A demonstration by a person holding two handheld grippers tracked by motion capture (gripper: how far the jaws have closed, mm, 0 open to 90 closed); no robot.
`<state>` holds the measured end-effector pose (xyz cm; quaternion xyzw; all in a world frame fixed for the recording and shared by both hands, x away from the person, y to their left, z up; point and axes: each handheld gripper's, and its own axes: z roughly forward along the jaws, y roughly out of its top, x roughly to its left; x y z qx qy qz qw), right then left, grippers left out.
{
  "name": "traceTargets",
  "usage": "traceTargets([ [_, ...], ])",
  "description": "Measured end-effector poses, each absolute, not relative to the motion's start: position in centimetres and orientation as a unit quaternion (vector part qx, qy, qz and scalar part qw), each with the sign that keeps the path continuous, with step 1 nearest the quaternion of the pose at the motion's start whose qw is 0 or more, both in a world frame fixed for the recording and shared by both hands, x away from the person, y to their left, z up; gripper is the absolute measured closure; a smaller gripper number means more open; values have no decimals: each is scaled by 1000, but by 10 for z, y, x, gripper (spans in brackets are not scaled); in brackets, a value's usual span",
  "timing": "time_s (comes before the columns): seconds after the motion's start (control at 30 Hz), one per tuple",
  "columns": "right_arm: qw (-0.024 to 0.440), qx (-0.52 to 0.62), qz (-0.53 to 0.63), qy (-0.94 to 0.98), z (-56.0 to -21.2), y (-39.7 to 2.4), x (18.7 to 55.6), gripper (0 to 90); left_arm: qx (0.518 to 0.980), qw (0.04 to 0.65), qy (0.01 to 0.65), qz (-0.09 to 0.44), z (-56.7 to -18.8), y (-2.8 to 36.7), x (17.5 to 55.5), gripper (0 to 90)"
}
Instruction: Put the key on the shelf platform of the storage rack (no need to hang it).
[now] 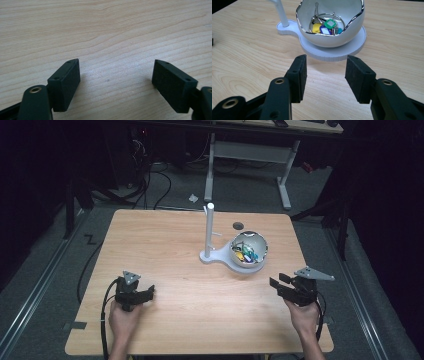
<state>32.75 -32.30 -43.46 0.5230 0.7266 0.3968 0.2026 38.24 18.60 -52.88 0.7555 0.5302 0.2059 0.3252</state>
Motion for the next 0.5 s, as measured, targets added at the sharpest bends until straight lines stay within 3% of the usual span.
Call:
traceTargets([
  [0.5,200,532,373,733,-462,-316,332,524,755,325,530,206,-529,186,382,230],
])
